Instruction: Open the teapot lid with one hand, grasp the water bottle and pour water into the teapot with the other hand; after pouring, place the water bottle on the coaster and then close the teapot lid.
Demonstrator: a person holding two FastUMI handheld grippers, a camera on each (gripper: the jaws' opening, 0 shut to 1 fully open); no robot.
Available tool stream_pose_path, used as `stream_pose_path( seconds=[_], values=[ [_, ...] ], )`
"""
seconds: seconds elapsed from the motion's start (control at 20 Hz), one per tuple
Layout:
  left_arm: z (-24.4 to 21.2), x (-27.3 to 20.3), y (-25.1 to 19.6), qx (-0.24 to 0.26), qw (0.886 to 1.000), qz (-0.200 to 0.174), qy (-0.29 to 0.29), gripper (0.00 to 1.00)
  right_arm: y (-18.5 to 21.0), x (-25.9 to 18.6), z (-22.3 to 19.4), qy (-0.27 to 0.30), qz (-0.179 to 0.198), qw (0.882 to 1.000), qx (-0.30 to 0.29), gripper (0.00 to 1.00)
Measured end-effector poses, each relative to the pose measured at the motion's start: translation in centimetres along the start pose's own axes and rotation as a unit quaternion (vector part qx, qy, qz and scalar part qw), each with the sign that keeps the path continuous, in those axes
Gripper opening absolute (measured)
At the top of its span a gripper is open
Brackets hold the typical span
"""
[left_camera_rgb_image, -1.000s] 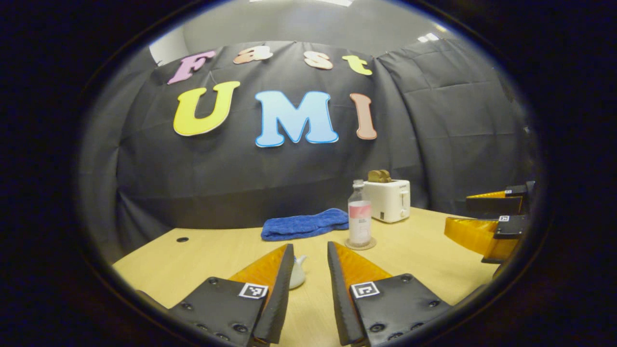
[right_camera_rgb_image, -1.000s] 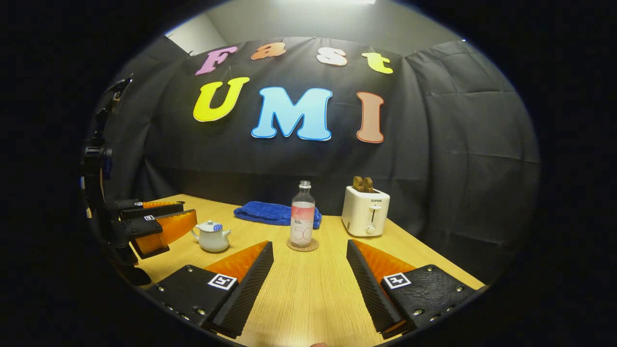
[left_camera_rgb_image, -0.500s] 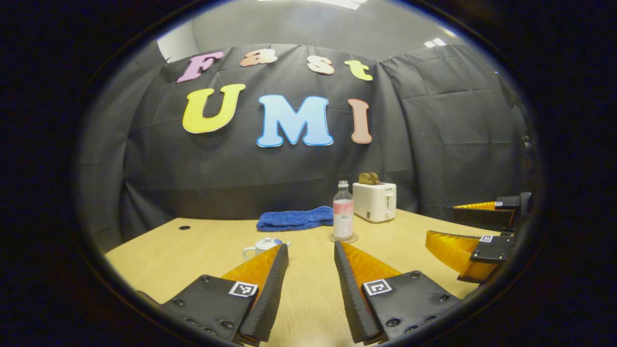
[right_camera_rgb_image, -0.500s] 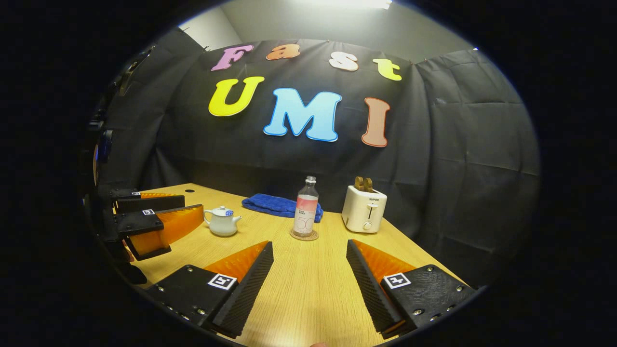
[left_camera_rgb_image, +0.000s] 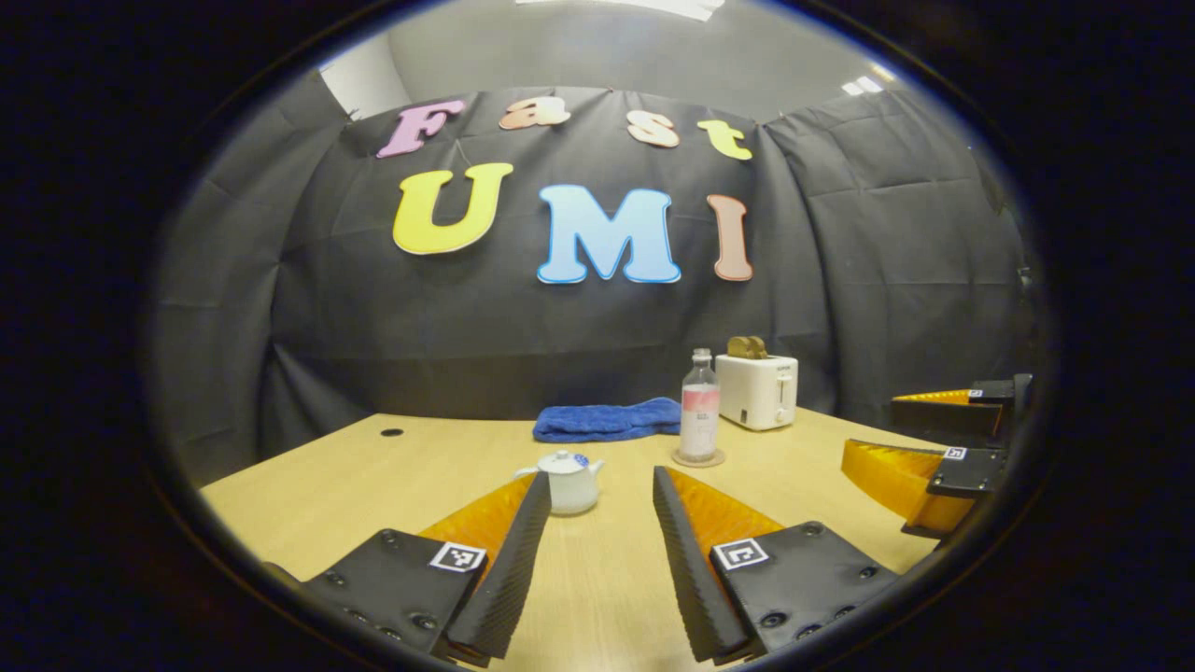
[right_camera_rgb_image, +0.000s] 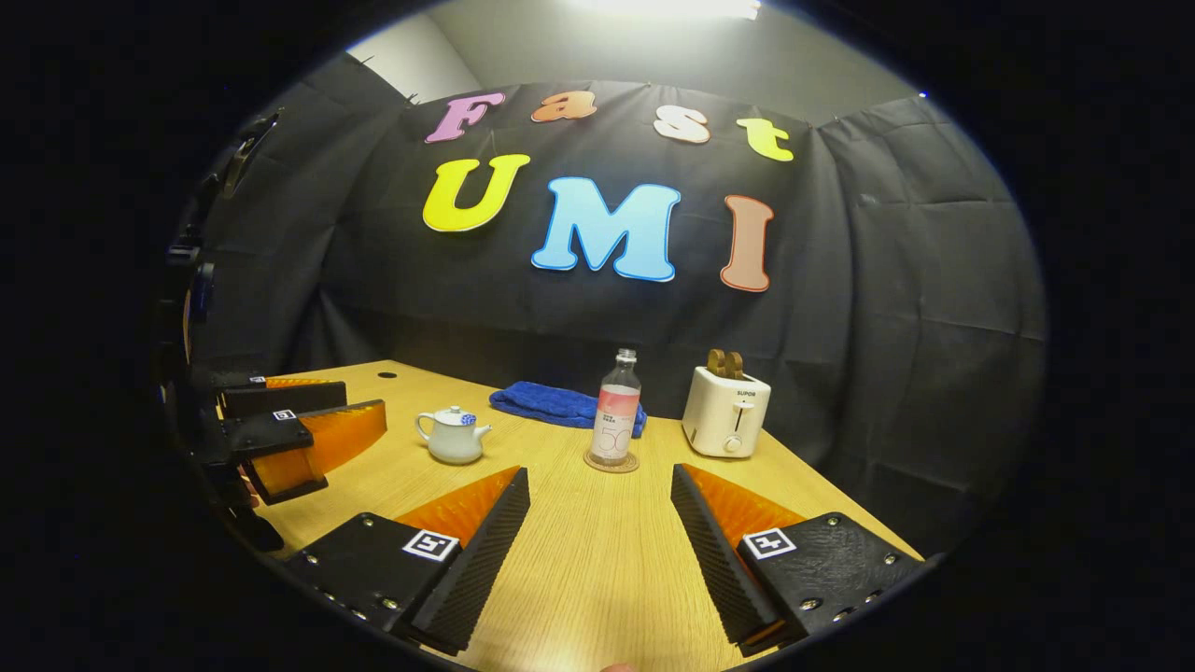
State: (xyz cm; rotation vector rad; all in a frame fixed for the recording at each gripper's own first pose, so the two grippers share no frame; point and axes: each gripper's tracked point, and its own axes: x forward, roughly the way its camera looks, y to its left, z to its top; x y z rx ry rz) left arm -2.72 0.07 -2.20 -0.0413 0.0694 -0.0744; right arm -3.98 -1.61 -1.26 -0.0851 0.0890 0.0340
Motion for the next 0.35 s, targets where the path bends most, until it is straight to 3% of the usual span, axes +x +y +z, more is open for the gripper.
stream_pose_path(
  seconds=[0.35],
  values=[
    [-0.15,-0.09,0.45,-0.005,1.000,0.000,0.001,0.75,-0.63,0.32,0.23,-0.001,-0.012,1.000,0.007,0.95]
  ],
)
